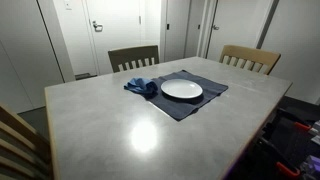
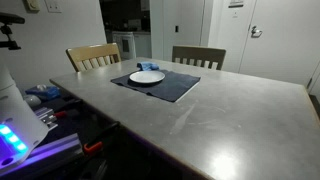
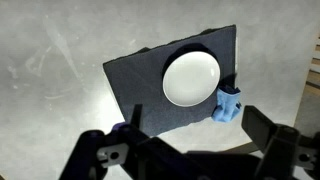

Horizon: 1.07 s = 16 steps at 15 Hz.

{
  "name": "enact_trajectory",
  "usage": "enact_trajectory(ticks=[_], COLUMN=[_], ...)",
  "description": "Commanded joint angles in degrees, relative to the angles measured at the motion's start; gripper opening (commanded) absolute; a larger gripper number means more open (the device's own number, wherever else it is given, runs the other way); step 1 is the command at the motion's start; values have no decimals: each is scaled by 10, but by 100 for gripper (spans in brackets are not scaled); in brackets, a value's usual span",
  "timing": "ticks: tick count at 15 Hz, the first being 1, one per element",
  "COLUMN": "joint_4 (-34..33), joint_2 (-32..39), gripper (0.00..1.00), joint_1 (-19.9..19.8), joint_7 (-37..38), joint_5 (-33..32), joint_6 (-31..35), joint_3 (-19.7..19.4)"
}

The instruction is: Wipe the plate with the towel

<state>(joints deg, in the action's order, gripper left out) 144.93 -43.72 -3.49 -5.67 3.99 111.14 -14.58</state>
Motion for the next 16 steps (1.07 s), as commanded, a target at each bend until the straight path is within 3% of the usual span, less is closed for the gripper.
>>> enact_trajectory(ticks=[1, 16], joint_4=[-2, -154], joint_2=[3, 125], gripper=[100, 100], joint_1=[-14, 33], joint_7=[-8, -99], joint_5=[9, -17], joint_6=[-2, -26], joint_3=[11, 46])
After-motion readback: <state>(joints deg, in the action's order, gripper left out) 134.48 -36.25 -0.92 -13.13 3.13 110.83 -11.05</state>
